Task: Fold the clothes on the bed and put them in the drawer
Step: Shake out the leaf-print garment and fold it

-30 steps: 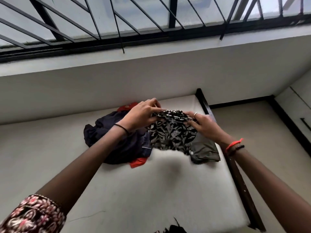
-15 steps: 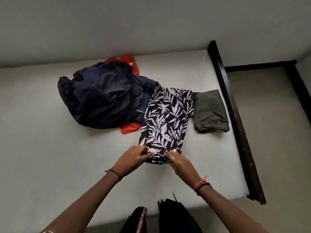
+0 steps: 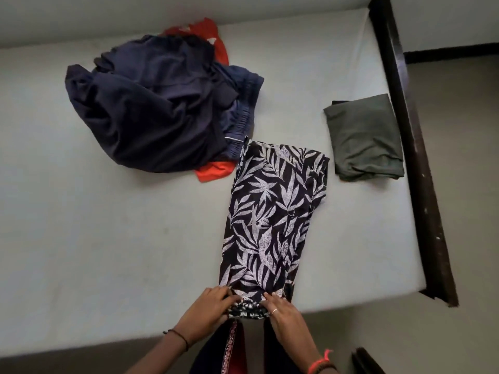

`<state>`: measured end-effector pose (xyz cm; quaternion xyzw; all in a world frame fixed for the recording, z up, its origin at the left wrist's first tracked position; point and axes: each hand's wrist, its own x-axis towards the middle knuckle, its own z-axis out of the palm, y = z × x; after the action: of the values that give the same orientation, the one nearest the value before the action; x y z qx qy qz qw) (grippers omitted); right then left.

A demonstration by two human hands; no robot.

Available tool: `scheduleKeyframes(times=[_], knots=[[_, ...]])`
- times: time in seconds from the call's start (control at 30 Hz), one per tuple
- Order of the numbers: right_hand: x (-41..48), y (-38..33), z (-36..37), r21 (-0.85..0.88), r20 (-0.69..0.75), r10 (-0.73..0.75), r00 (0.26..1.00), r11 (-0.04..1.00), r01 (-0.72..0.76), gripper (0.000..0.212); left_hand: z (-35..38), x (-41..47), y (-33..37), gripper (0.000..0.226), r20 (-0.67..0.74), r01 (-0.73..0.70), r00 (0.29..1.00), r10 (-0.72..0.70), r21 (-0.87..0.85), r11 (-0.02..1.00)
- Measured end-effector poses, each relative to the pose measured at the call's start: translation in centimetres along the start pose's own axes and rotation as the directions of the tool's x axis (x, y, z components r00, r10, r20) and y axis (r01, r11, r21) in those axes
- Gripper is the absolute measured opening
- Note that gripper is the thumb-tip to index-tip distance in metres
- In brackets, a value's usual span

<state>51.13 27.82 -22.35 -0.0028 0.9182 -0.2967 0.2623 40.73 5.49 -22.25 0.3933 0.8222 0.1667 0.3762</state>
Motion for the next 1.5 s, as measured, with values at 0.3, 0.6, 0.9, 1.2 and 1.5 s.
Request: scheduleKeyframes(times=[0.3,0.6,0.9,1.2,1.5], knots=[[7.2,2.0,-12.9,0.502,0.182,0.129,0.975,0.84,-0.205,0.034,-9.0,5.9,-2.9,0.063,-0.191,0.082,0.96,-0.207,-0.512,0.855],[17.5,7.2,-16.1,0.413,0.196,0.269,0.943,0.85,-0.328,0.025,-13.3,17.4,-6.2,0.045,-0.041,0.317,0.924,-0.379,-0.47,0.824],[9.9,3.1,-6.2,-0.319,-0.338,-0.02,0.941,0.943,-0.094,0.077,-7.1,11.2,-4.7,0.077,-0.236,-0.123,0.944,0.233,0.402,0.907],[10.1,4.9,-1.7,-0.541,-0.265,-0.103,0.959,0.839,-0.059,0.072,-2.3,12.6,-4.3,0.08,-0.243,0.002,0.953,0.182,0.604,0.797],[10.6,4.8,-3.9,-0.517,-0.256,-0.02,0.966,0.848,-0.119,0.067,-4.3,11.5,-3.9,0.073,-0.125,-0.104,0.979,0.163,0.379,0.919]])
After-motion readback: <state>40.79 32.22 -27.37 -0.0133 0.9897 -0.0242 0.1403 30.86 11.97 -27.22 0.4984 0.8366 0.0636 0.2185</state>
